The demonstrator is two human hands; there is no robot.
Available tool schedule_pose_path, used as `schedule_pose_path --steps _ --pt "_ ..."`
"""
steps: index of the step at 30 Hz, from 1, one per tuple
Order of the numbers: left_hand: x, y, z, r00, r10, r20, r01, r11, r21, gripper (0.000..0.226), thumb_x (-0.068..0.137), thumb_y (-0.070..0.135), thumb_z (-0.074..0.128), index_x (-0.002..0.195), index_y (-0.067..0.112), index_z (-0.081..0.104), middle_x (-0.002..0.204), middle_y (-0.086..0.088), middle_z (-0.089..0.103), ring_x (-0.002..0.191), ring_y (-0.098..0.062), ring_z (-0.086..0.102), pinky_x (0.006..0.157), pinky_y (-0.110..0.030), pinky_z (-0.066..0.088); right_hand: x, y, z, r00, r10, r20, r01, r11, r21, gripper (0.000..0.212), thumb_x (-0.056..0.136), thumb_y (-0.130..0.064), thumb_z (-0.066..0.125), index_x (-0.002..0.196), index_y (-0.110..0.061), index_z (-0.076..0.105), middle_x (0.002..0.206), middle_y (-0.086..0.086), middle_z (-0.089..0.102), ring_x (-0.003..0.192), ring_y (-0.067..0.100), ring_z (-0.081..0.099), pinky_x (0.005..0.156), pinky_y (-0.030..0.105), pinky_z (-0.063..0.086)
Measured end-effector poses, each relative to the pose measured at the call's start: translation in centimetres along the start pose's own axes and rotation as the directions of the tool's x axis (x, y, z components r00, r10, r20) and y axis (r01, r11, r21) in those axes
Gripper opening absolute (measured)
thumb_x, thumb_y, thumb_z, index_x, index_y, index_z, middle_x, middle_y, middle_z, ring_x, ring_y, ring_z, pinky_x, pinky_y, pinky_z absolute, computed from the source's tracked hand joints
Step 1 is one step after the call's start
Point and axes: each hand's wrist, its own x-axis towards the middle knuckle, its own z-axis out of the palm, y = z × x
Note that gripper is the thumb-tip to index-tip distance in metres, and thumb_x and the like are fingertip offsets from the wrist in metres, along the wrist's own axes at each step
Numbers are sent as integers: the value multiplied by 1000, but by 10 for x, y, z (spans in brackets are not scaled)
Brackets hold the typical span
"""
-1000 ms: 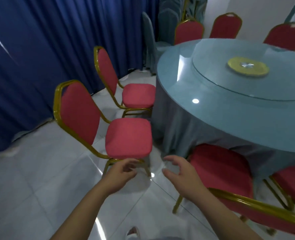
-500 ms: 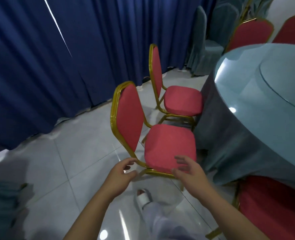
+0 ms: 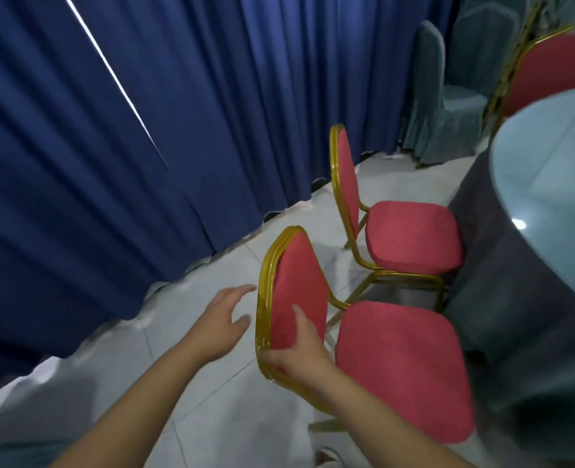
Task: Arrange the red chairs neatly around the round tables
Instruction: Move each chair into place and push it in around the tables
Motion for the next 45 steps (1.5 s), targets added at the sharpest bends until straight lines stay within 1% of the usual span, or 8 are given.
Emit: schedule_pose_path --steps 10,16,21,30,34,38,42,45 --pt "143 -3 -31 945 150 291 -268 864 426 89 90 9 64 152 51 16 165 2 4 149 -28 16 111 -40 37 68 -9 64 963 207 -175 -249 928 -276 122 80 -36 76 152 -37 -24 165 0 6 147 35 23 115 51 32" --pt "222 3 -27 838 286 464 -522 666 533 91 86 25 75 154 46 19 166 -3 2 151 -32 7 116 -47 28 59 -12 61 935 281 -217 -290 957 -9 126 69 -27 83 150 -53 -9 162 -4 19 144 30 29 114 42 33" --pt "251 5 -14 720 401 566 -676 590 442 69 83 35 76 141 42 41 159 -8 24 147 -31 15 113 -46 33 7 7 62 914 240 -328 -243 969 31 113 67 -15 77 144 -68 13 154 -7 37 130 23 49 104 39 47" --pt "218 27 37 562 542 625 -789 578 208 54 85 31 66 136 26 51 144 -6 44 134 -28 35 107 -44 40 -74 23 51 578 424 -697 -393 893 217 53 78 -11 62 119 -44 68 92 -14 70 85 11 67 79 42 60" --pt "190 32 55 464 581 668 -855 491 167 42 83 30 64 123 30 55 130 1 50 127 -23 41 104 -42 40 -120 49 44 462 508 -727 -406 850 336 57 76 3 51 110 -38 74 99 -3 74 82 16 73 78 42 61" --pt "150 17 70 364 655 663 -862 506 -28 15 83 32 62 97 38 58 96 14 57 92 -14 59 84 -41 50 -167 62 54 346 462 -817 -591 784 193 50 80 -6 55 110 -44 66 103 -13 67 92 7 66 78 28 53" --pt "134 2 84 318 679 661 -866 492 -88 39 90 38 67 127 40 54 119 16 51 113 -11 46 97 -37 46 -162 65 80 232 409 -882 -683 714 152 62 88 -26 54 147 -33 38 142 -2 49 128 20 46 104 37 42" --pt "128 17 95 284 664 692 -887 456 -74 25 83 39 74 104 40 59 104 22 55 104 -10 49 91 -34 46 -128 54 84 302 411 -860 -676 729 111 87 85 -58 50 155 -42 2 165 -4 6 151 23 6 119 53 15"
